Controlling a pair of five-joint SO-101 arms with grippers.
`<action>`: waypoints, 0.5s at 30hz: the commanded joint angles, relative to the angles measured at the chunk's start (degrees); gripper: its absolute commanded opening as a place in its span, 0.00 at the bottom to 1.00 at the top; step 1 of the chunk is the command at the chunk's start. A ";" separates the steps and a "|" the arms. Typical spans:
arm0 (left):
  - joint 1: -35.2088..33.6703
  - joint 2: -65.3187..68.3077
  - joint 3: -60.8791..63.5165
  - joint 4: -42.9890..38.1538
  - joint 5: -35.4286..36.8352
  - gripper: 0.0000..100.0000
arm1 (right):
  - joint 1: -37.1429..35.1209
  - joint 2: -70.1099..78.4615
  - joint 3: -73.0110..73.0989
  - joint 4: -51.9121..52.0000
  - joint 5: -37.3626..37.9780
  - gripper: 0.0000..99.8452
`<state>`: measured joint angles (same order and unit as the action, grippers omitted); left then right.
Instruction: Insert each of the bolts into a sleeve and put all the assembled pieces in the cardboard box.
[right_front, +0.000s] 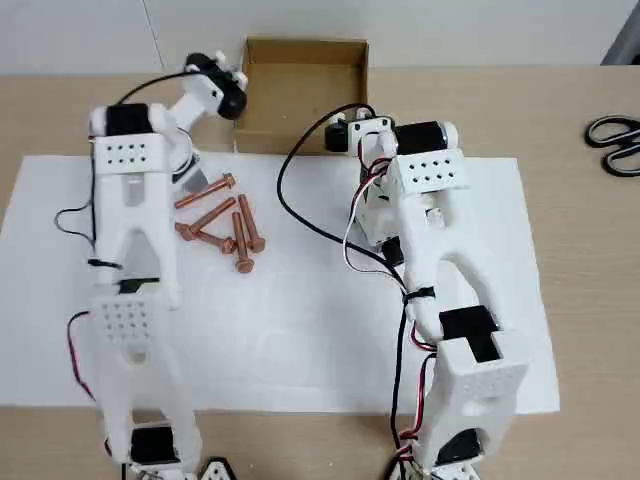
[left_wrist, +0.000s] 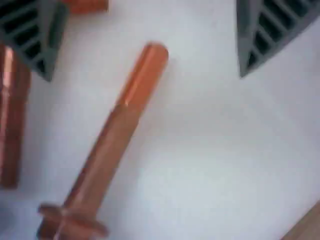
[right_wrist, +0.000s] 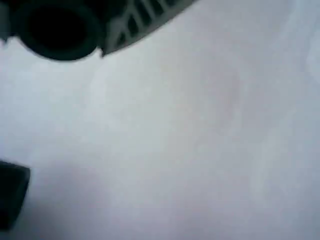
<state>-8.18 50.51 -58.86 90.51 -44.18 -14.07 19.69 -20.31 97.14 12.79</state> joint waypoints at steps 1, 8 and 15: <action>1.23 3.69 -7.87 -0.97 -0.79 0.23 | 0.22 -4.09 -1.32 1.19 0.62 0.00; 1.93 11.69 -14.90 -1.05 -0.79 0.23 | 0.22 -3.91 -1.32 1.01 0.53 0.00; 1.93 17.05 -16.92 -2.73 -0.79 0.22 | 0.22 -3.82 -1.32 1.10 0.35 0.00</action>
<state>-6.68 67.12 -73.80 89.89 -44.62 -14.07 19.69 -20.31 97.14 12.79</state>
